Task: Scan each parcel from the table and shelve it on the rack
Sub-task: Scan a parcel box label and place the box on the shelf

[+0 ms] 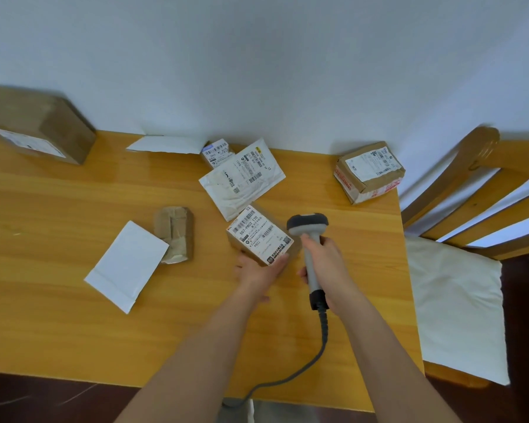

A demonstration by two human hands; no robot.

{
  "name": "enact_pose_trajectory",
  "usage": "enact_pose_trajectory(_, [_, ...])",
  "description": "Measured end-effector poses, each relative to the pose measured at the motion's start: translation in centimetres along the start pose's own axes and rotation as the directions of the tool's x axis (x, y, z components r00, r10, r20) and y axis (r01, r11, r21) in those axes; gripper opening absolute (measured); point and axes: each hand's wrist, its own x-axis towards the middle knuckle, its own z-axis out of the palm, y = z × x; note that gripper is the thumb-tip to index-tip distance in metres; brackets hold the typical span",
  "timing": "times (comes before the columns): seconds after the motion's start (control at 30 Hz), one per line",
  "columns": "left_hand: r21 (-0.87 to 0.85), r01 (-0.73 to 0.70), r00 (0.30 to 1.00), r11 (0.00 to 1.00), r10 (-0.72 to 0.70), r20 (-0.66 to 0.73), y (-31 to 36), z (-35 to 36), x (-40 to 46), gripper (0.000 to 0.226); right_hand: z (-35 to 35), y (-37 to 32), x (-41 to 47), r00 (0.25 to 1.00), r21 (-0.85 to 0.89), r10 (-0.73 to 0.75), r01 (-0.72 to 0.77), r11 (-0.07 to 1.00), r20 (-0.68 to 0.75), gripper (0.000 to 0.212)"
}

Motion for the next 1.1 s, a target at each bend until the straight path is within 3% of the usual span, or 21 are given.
enact_pose_trajectory(0.1, [-0.133, -0.072, 0.997, 0.988, 0.072, -0.008, 0.9, -0.4, -0.3, 0.081, -0.9, -1.6, -0.9, 0.996, -0.085, -0.076, 0.08, 0.993, 0.056, 0.027])
enact_pose_trajectory(0.2, [-0.123, -0.172, 0.983, 0.977, 0.162, -0.084, 2.2, -2.3, 0.2, 0.06, -1.8, -3.5, -2.4, 0.984, -0.065, -0.095, 0.106, 0.992, 0.152, 0.025])
enact_pose_trajectory(0.33, [-0.127, -0.108, 0.992, 0.986, 0.098, -0.081, 2.6, -3.7, 1.0, 0.069, -2.0, -5.3, -4.3, 0.976, 0.007, -0.096, 0.097, 0.995, 0.194, 0.031])
enact_pose_trajectory(0.47, [-0.091, -0.122, 0.99, 0.988, 0.114, -0.087, 1.7, -3.0, 1.9, 0.05, -1.9, -6.4, -6.1, 0.972, 0.059, -0.116, 0.106, 0.993, 0.202, 0.031])
enact_pose_trajectory(0.67, [-0.068, -0.131, 0.975, 0.989, 0.116, -0.191, 1.8, -1.9, 2.0, 0.039, -2.5, -7.0, -8.3, 0.979, 0.168, -0.118, 0.09, 0.982, 0.164, 0.026])
enact_pose_trajectory(0.77, [0.013, -0.151, 0.969, 0.989, 0.15, -0.194, 1.7, -1.9, 2.1, 0.036, -2.9, -7.2, -9.3, 0.982, 0.232, -0.125, 0.089, 0.969, 0.144, 0.026])
enact_pose_trajectory(1.1, [0.042, -0.176, 0.958, 0.983, 0.181, -0.224, 1.5, -1.8, 2.5, 0.038, -3.5, -7.6, -11.6, 0.977, 0.293, -0.175, 0.134, 0.947, 0.12, 0.029])
